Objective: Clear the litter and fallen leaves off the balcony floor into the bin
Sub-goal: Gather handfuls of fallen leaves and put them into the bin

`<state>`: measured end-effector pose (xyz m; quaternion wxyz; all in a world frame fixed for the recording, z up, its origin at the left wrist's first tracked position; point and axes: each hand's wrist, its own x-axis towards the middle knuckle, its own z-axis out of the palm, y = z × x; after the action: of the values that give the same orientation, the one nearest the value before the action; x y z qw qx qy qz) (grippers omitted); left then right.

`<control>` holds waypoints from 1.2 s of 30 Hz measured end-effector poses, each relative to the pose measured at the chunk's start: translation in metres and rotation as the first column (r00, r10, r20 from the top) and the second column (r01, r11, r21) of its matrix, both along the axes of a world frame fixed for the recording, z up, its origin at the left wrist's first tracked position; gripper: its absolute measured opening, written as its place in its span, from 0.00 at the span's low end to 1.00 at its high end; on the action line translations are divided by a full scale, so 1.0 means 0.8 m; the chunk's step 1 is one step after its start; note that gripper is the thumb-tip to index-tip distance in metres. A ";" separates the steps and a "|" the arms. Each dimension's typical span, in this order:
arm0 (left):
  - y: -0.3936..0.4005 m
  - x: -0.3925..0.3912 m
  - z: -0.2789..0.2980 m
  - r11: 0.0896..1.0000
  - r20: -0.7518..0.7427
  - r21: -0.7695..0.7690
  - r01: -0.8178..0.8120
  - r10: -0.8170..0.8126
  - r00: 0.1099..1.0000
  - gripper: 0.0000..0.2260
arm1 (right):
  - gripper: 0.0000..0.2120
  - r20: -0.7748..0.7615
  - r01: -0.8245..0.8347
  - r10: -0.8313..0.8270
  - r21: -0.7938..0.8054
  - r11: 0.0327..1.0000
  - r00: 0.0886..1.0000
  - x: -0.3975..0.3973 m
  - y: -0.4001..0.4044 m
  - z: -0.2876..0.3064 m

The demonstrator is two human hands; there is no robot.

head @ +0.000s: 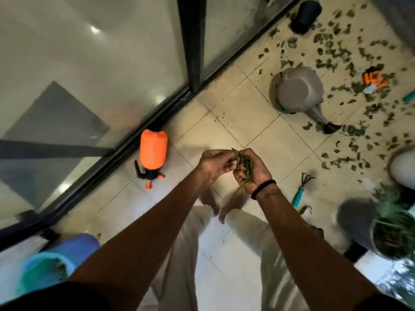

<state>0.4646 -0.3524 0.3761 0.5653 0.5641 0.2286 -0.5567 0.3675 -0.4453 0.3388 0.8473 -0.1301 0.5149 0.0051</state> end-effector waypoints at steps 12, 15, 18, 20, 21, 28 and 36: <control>0.321 -0.086 0.069 0.979 0.123 -0.108 -0.171 0.184 0.975 0.07 | 0.22 -0.011 -0.291 0.291 0.004 0.957 0.957 -0.043 0.280 0.087; 0.435 -0.117 0.089 0.960 0.119 -0.054 -0.274 0.279 0.953 0.06 | 0.22 -0.031 -0.382 0.382 0.009 0.924 0.924 -0.056 0.387 0.096; 0.546 -0.143 0.090 0.937 0.140 -0.016 -0.348 0.347 0.927 0.06 | 0.20 -0.043 -0.515 0.515 0.006 0.857 0.856 -0.065 0.492 0.089; 0.623 -0.157 0.076 0.919 0.145 0.035 -0.392 0.384 0.912 0.05 | 0.13 -0.089 -0.605 0.601 -0.033 0.795 0.794 -0.067 0.565 0.075; 0.659 -0.162 0.068 0.904 0.159 0.069 -0.421 0.407 0.899 0.04 | 0.10 -0.127 -0.648 0.639 -0.050 0.760 0.759 -0.067 0.601 0.067; 0.886 -0.163 -0.016 0.759 0.257 0.335 -0.558 0.496 0.830 0.06 | 0.09 -0.311 -0.866 0.809 -0.140 0.480 0.498 -0.029 0.855 -0.007; 1.035 -0.115 -0.091 0.617 0.093 0.388 -0.685 0.713 0.695 0.10 | 0.14 -0.449 -0.853 0.750 -0.057 0.518 0.486 0.016 1.028 -0.081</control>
<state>0.3727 0.4759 0.3033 0.6032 0.5117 0.5564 -0.2544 0.3807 0.3774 0.2739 0.6041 -0.4688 0.5365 0.3570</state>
